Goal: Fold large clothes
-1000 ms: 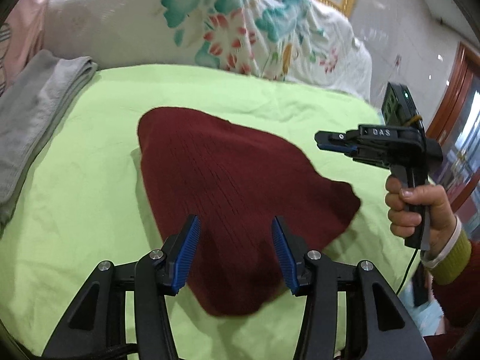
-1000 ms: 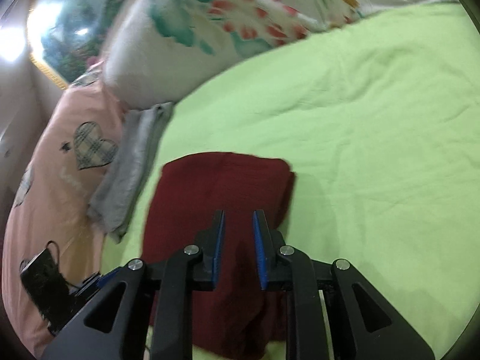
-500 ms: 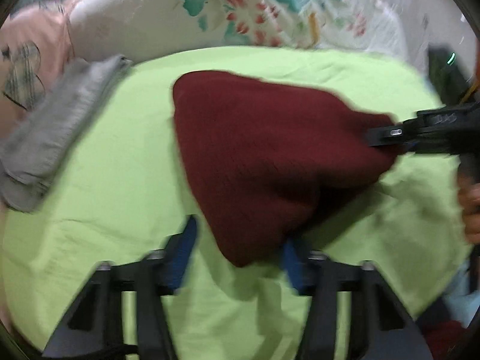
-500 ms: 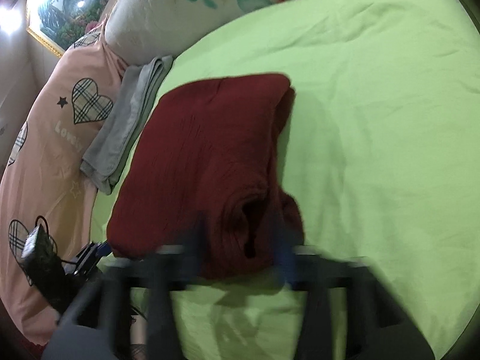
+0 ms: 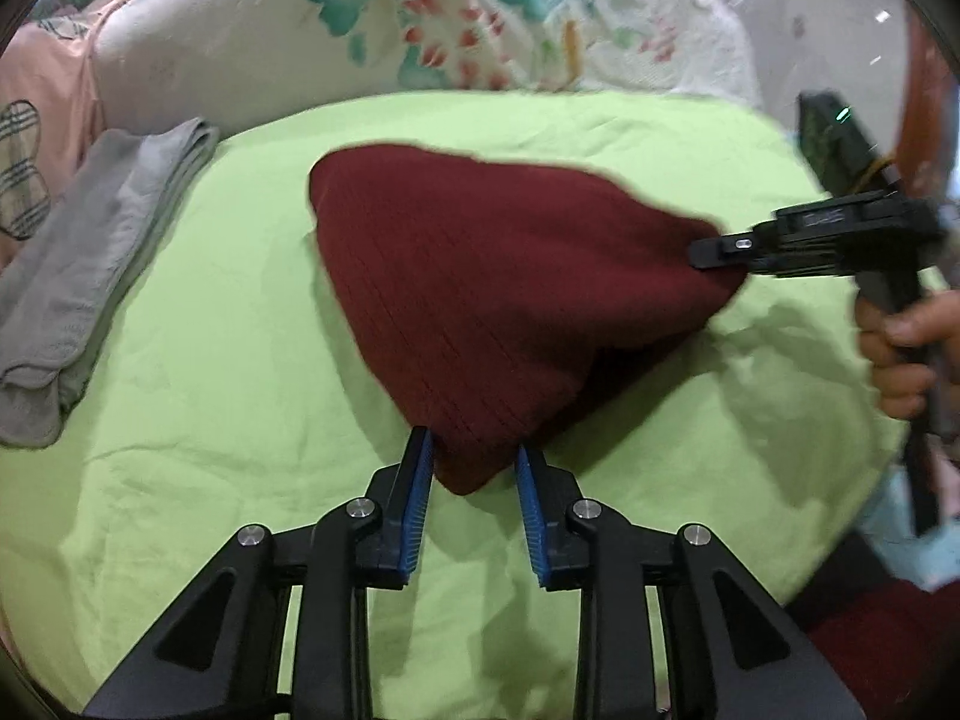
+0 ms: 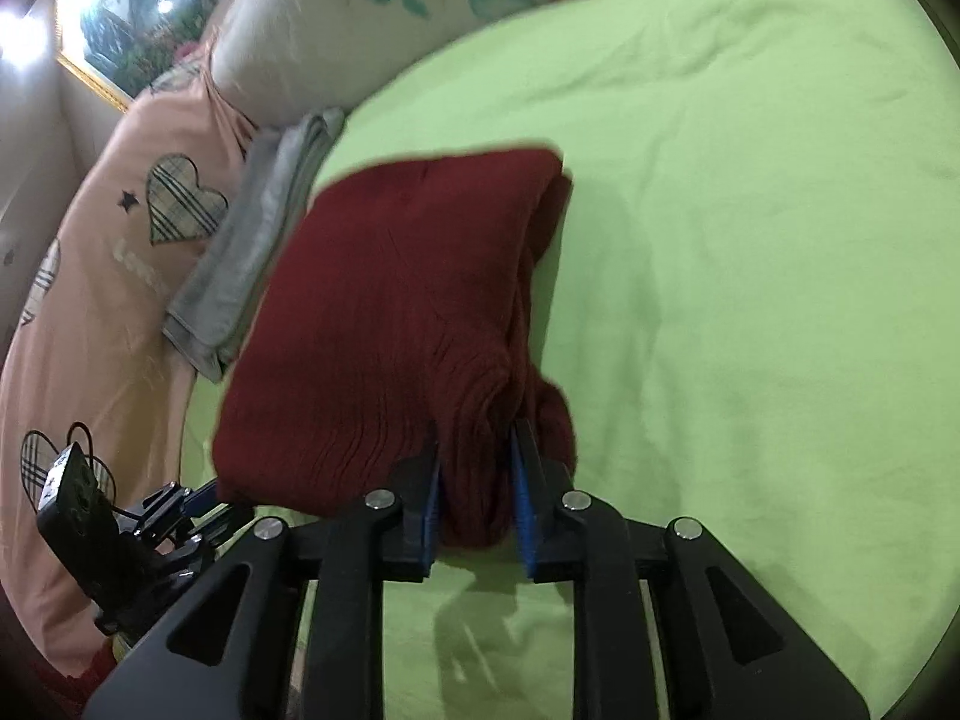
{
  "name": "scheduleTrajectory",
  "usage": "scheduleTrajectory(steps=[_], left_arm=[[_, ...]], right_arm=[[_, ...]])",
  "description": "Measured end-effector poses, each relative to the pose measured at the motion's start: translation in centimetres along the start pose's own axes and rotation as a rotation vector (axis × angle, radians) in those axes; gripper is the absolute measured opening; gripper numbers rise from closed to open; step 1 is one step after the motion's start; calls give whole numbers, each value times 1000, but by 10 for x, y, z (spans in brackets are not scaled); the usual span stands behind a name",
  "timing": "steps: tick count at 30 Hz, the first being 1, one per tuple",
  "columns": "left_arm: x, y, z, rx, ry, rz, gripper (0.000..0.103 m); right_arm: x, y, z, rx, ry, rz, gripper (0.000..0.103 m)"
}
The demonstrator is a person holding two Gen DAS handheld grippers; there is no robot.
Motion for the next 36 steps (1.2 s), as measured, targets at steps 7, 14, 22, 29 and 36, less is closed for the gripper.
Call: scheduleTrajectory(steps=[7,14,22,29,36], left_arm=[[-21,-6,58,145,-100,-241,25],[-15,78,47,-50,-109,-388,5],[-4,91,25,-62,-161,-406,0],[2,87,19,-58,-124,-377,0],[-5,66,28,-23,-191,-325,1]], right_arm=[[-38,-27,26,137,-51,96,21],[-52,37,22,4,-69,102,21],[-6,68,8,-52,-18,23,0],[-9,72,11,-34,-58,7,0],[-12,59,13,-37,-28,39,0]])
Point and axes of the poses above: each gripper's, at about its wrist camera, not at the fingertips, and y roughly the way its jaws point, x to its right, z to its top, the point moved 2 cm from there along y, roughly the way its jaws point, and after that the axes turned 12 degrees about x, right-handed, at the moved point
